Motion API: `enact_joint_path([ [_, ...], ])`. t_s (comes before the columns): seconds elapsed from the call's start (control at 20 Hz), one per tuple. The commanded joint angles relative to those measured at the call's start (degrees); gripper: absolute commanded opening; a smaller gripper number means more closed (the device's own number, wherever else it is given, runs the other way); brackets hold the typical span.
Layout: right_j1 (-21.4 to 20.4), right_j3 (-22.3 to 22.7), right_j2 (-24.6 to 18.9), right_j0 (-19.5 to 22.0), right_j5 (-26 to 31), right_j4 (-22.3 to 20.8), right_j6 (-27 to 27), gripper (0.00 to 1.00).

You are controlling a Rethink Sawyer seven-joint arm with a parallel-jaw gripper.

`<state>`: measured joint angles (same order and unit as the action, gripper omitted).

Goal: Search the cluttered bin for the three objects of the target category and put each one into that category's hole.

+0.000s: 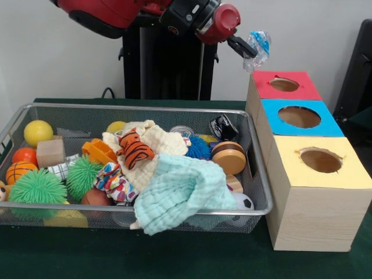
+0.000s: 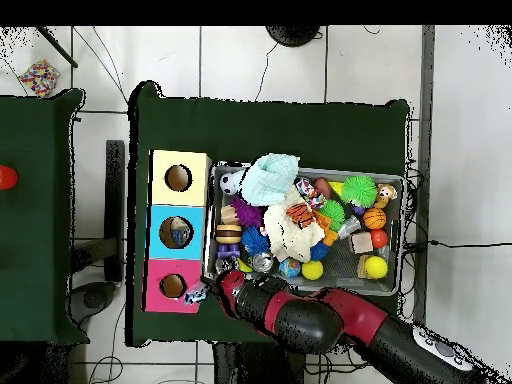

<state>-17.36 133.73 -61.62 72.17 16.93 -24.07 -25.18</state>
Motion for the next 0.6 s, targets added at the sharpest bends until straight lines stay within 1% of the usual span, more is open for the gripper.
enact_joint_path([
  [0.05, -12.3, 1.4, 5.7, -7.1, 2.7, 9.7, 29.8, 0.0],
  [0.1, -13.7, 1.6, 4.4, -8.0, 2.6, 10.7, 30.4, 0.0],
  [0.2, -14.8, 2.2, 3.7, -8.2, 2.2, 12.1, 30.1, 0.0],
  [0.4, -15.5, 2.9, 3.4, -8.4, 1.6, 13.2, 29.0, 0.0],
  [0.5, -15.2, 3.0, 2.8, -8.1, 1.1, 13.1, 28.4, 0.0],
  [0.55, -14.3, 3.2, 1.6, -7.5, 1.2, 12.5, 27.2, 0.0],
  [0.6, -13.7, 3.3, 1.5, -7.3, 0.7, 13.0, 27.9, 0.0],
])
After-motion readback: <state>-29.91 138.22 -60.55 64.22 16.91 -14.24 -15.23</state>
